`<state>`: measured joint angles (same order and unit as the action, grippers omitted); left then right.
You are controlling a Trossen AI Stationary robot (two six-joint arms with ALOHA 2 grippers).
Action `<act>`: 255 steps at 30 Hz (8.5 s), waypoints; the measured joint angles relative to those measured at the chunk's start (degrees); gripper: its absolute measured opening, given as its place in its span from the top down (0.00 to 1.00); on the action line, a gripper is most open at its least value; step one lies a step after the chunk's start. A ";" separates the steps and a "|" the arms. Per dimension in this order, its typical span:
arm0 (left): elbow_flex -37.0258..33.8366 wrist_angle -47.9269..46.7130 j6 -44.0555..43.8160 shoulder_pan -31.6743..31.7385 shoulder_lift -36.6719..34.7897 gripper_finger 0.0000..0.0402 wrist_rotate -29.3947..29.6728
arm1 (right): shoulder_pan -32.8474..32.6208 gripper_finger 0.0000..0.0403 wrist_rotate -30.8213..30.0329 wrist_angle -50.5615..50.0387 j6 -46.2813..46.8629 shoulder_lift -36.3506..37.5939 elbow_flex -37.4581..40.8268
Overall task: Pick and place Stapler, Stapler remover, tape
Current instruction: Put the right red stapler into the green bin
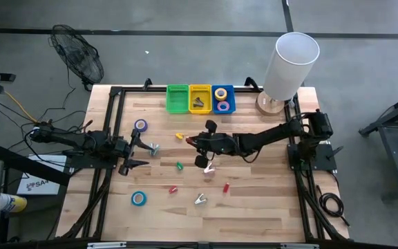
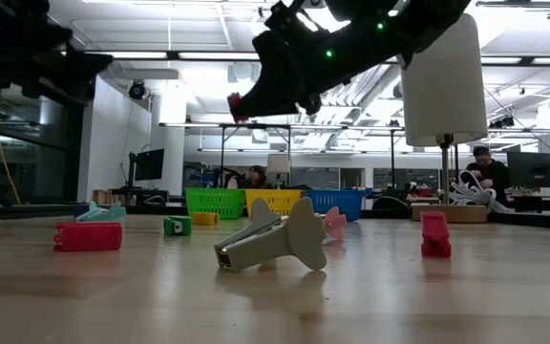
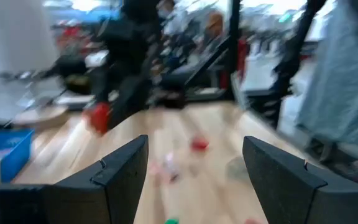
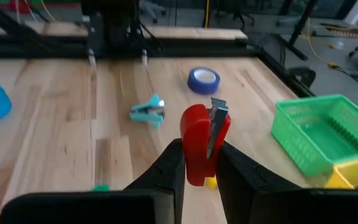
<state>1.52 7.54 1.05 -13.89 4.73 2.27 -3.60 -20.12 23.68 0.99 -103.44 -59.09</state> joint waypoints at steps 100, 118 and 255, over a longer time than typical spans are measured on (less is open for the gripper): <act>20.63 53.56 -0.33 19.15 69.37 0.36 -9.39 | 4.75 0.84 17.10 18.23 -11.87 0.00 -0.07; 20.61 54.62 1.81 19.15 69.37 0.37 -9.20 | 4.75 0.84 16.67 18.17 -11.98 0.00 -0.07; 20.55 46.82 3.86 19.17 68.11 0.79 14.24 | 2.87 0.71 0.62 -2.98 -5.26 5.18 -0.02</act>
<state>22.06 54.36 4.91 5.28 72.84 16.52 -0.73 -19.50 20.70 -4.26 -98.26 -59.11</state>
